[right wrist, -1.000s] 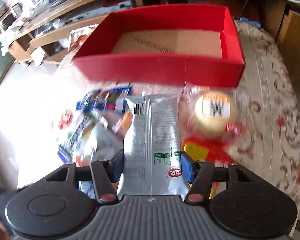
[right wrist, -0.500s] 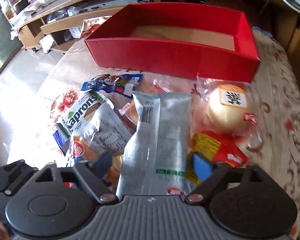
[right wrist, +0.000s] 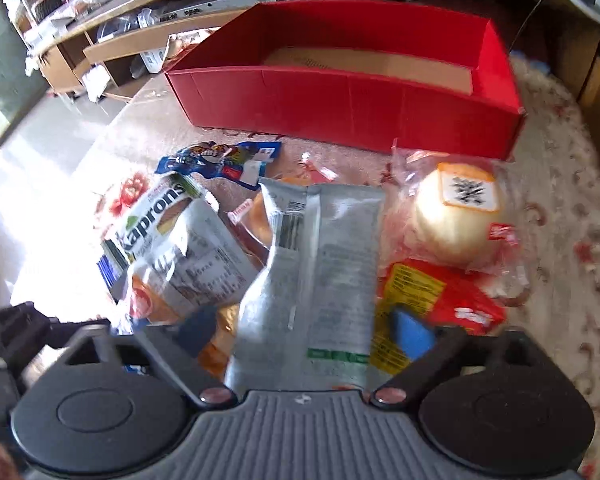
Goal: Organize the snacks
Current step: 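Close the right gripper on the silver-grey foil packet while the left gripper holds the blue bag, then lift both held snacks and carry them over the red box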
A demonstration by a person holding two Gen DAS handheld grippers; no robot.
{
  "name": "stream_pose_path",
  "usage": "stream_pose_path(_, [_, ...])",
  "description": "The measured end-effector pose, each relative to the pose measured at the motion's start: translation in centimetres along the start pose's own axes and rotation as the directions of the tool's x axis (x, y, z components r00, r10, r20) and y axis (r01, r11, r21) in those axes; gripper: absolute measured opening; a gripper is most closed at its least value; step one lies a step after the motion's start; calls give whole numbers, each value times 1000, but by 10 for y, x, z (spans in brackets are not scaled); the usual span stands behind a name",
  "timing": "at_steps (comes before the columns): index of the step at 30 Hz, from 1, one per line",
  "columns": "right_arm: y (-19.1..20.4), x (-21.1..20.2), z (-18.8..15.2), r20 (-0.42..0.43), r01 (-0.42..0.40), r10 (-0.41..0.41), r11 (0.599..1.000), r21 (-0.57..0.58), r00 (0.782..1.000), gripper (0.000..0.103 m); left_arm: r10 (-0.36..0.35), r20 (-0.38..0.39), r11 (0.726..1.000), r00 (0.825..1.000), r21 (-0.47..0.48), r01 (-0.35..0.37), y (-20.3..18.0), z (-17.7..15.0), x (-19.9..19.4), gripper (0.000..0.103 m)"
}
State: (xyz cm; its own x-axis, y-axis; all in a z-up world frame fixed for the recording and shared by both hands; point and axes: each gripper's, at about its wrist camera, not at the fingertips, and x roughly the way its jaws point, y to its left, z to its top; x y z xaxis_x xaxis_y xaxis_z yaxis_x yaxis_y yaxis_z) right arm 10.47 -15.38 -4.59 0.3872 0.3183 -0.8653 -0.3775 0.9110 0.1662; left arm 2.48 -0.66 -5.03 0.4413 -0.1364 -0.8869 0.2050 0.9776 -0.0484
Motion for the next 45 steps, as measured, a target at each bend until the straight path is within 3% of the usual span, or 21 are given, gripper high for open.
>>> stream_pose_path(1, [-1, -3, -2, 4, 8, -8, 1000, -6, 1000, 66, 16, -1, 1000, 1000, 7, -16, 0, 0, -1, 81])
stream_pose_path(2, [-2, -7, -3, 8, 11, -11, 1000, -3, 1000, 61, 27, -2, 1000, 1000, 11, -27, 0, 0, -3, 79])
stream_pose_path(5, [-8, -15, -8, 11, 1, -1, 1000, 23, 1000, 55, 34, -9, 999, 999, 1, -34, 1, -1, -8, 68])
stream_pose_path(7, [-8, -22, -10, 21, 10, -10, 1000, 15, 1000, 52, 36, -18, 999, 999, -13, -36, 1, 0, -10, 66])
stream_pose_path(14, [-9, -45, -15, 76, -1, -1, 1000, 27, 997, 46, 52, 20, 998, 998, -22, -52, -4, -1, -29, 63])
stream_pose_path(15, [-9, -47, -16, 78, -6, 3, 999, 32, 997, 44, 54, 26, 998, 998, -21, -53, -5, 0, -32, 63])
stream_pose_path(16, [-9, -49, -17, 80, -21, 18, 999, 35, 997, 35, 54, 30, 998, 998, -23, -53, -5, 0, -34, 63])
stream_pose_path(18, [-10, -51, -17, 82, -50, 45, 997, 51, 996, 32, 47, 37, 999, 998, -30, -45, -7, 3, -36, 63])
stream_pose_path(23, [-13, -36, -23, 11, -58, 58, 996, 66, 998, 33, 28, 39, 999, 999, -34, -26, -10, 6, -37, 64])
stream_pose_path(27, [-11, -30, -20, -9, -65, 66, 995, 70, 998, 41, 7, 24, 998, 1000, -55, -5, -6, 5, -33, 64])
stream_pose_path(30, [-11, -25, -14, -34, -94, 97, 992, 85, 995, 66, -10, 22, 998, 1000, -56, 12, -5, 5, -32, 65])
stream_pose_path(36, [-8, -12, -10, -79, -107, 112, 992, 71, 991, 74, -33, 21, 995, 999, -89, 35, 6, 4, -31, 66])
stream_pose_path(40, [-11, -3, -1, -76, -137, 147, 983, 124, 986, 91, -50, 0, 993, 999, -110, 49, 12, 3, -26, 67])
stream_pose_path(43, [-10, 0, 1, -45, -138, 146, 981, 138, 988, 93, -63, 2, 992, 998, -107, 63, 12, 2, -26, 67])
stream_pose_path(45, [-4, -1, -2, -37, -101, 106, 989, 105, 994, 86, -63, 0, 992, 998, -105, 63, 12, 2, -25, 68])
